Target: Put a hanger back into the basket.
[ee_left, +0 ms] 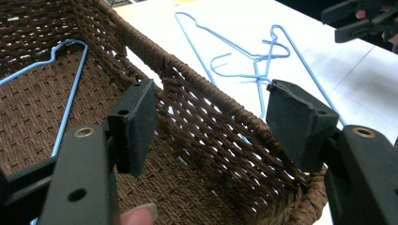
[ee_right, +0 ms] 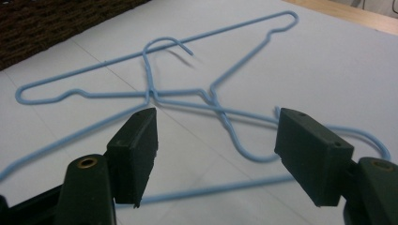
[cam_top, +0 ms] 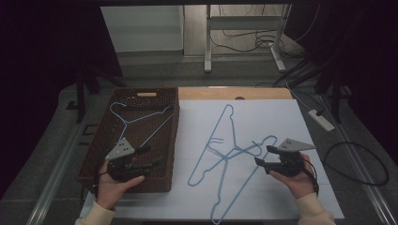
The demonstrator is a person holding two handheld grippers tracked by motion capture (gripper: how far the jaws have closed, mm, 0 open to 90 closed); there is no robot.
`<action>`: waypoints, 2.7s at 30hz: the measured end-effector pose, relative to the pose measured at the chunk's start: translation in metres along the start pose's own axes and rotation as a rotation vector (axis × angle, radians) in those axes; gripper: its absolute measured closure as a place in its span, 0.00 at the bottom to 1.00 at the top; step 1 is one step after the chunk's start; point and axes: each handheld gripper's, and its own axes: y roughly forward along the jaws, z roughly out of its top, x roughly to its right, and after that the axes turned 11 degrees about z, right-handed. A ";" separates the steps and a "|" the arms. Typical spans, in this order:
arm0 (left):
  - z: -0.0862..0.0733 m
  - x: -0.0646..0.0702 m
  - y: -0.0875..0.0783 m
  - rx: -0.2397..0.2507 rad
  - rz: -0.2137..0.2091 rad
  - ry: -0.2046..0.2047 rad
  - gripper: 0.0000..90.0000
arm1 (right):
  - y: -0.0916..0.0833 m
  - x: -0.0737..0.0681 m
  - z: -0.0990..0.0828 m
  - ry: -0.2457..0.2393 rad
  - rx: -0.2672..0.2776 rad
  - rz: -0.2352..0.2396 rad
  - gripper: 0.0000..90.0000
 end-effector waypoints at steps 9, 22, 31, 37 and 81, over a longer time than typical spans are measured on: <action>0.001 0.001 -0.002 0.007 -0.008 0.004 0.38 | 0.028 -0.006 0.022 -0.022 -0.081 0.053 0.33; 0.000 0.001 0.000 0.005 -0.002 0.013 0.38 | 0.067 -0.010 0.043 -0.036 -0.168 0.114 0.33; 0.000 0.002 0.000 0.005 -0.001 0.019 0.38 | 0.098 -0.009 0.054 -0.035 -0.230 0.140 0.33; -0.001 0.002 0.000 0.003 -0.002 0.022 0.38 | 0.117 -0.009 0.056 -0.028 -0.271 0.152 0.33; 0.001 0.000 -0.005 0.013 0.001 0.019 0.37 | 0.156 -0.023 0.070 -0.073 -0.414 0.111 0.95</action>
